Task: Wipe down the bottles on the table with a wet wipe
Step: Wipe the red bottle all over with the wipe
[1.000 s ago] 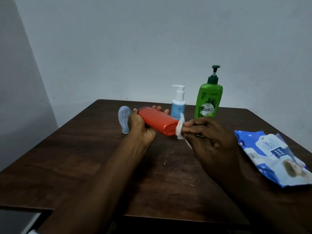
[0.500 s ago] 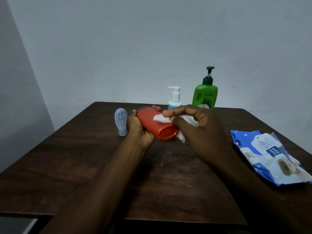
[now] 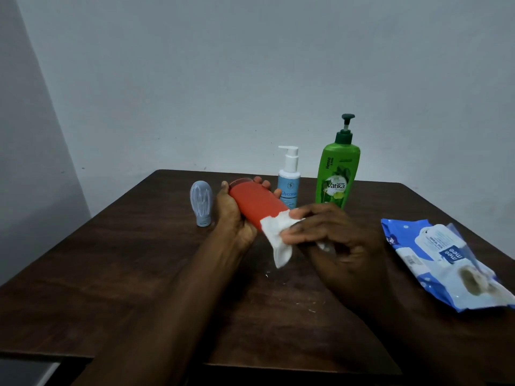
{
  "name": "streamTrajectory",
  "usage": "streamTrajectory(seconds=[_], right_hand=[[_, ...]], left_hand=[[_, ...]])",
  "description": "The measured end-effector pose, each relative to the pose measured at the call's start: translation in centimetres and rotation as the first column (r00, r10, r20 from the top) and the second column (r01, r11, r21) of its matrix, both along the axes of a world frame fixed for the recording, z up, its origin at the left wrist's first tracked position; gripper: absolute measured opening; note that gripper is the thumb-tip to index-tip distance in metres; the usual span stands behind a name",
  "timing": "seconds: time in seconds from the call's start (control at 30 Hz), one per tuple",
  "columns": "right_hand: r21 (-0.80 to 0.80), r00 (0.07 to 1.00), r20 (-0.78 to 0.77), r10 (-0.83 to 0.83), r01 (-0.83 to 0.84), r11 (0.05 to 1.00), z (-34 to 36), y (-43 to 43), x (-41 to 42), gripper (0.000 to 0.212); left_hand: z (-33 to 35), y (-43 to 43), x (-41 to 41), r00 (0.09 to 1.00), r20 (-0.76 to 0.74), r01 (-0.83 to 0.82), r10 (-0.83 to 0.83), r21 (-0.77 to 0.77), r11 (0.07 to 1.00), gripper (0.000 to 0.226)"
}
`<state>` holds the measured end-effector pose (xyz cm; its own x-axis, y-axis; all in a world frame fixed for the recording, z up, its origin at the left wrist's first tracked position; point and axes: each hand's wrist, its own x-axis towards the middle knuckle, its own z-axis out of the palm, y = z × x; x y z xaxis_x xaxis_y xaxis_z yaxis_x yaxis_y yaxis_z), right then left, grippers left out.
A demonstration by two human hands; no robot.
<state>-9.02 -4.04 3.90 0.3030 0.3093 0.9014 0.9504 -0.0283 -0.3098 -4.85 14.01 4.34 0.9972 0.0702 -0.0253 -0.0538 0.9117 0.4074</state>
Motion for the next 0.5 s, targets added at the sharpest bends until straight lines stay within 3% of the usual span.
streamTrajectory(seconds=[0.13, 0.27, 0.37, 0.5], right_hand=[[0.266, 0.94, -0.329, 0.086, 0.005, 0.964, -1.2, 1.0, -0.6, 0.024], [0.534, 0.758, -0.583, 0.294, 0.085, 0.841, -1.8, 2.6, -2.0, 0.027], [0.649, 0.599, -0.665, 0.445, 0.168, 0.742, -1.4, 3.5, -3.0, 0.023], [0.7, 0.438, -0.687, 0.58, 0.188, 0.689, -0.5, 3.7, -3.3, 0.034]], left_hand=[[-0.2, -0.1, 0.5, 0.999, 0.039, -0.031, 0.033, -0.07, 0.997, 0.062], [-0.4, -0.5, 0.4, 0.996, 0.017, -0.082, 0.085, -0.113, 0.99, 0.062], [-0.9, -0.5, 0.2, 0.996, -0.01, -0.093, 0.093, -0.136, 0.986, 0.06], [-0.8, -0.7, -0.3, 0.991, -0.046, -0.131, 0.125, -0.152, 0.98, 0.056]])
